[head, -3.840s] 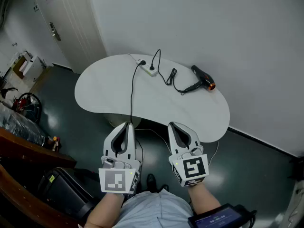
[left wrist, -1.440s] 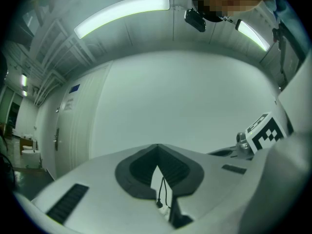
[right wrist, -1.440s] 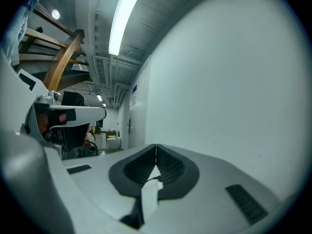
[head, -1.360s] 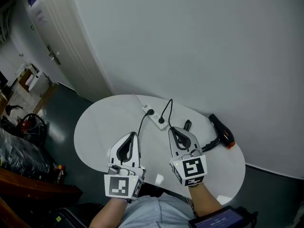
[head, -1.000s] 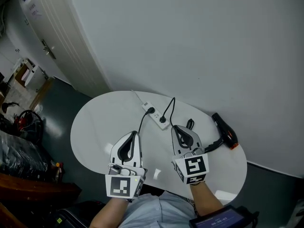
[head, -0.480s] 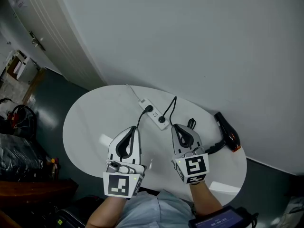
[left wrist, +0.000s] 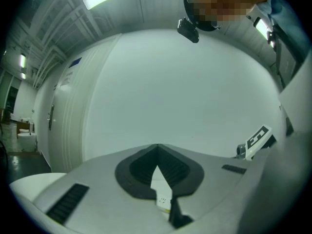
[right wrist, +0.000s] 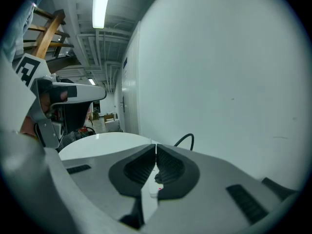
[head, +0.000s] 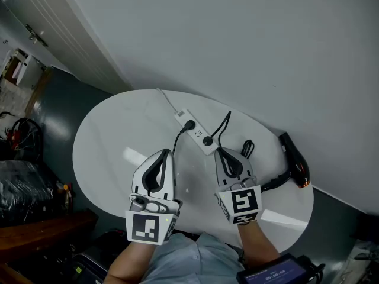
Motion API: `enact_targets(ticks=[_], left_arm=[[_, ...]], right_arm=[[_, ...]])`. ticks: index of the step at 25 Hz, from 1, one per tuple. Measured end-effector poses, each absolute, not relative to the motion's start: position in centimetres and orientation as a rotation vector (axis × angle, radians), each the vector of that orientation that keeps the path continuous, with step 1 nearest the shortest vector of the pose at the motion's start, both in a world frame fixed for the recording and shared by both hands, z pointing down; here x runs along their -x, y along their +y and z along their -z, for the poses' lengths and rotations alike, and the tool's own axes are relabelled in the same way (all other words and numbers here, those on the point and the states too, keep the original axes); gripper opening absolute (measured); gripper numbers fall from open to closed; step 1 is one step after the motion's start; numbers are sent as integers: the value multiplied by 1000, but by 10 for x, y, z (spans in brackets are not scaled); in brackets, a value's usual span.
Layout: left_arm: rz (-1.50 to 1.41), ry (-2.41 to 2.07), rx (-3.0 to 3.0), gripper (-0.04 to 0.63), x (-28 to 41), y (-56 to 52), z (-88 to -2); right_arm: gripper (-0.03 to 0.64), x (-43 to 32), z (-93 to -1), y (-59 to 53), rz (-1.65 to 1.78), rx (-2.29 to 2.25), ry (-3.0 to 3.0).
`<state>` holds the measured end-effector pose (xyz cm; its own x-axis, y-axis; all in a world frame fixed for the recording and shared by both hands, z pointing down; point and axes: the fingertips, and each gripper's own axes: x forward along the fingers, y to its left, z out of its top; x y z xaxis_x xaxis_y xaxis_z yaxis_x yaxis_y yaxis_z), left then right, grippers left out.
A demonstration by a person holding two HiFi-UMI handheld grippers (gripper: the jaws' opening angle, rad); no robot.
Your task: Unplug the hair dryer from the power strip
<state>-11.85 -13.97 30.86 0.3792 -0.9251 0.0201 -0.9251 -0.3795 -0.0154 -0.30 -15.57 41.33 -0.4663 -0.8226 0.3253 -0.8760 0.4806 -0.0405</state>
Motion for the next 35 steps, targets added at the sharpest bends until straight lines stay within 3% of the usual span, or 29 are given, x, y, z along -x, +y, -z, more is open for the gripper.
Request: enact_targets(ticks=[20,21,22,23,35], left_arm=[[161,1769,2712,-2,126,-186,-367],[164,1768,2714,-2,126,-188,-368],[166,1767,2717,-3,125,-189,-369],[168,1766,2720,-3,125,-191,-370],[207,1779,2742,-2,131,-209,-388]], right_arm=[[5,13,-494,-177,-484,-1409,-2363],[32,15,-496,-177,-496,-1397,-2370],[133,17,-498,-178,-507,-1384,-2377],[158,18,-500,-178,-514,-1375,-2380],[149,20,-520,-191,-524,-1379,-2338]])
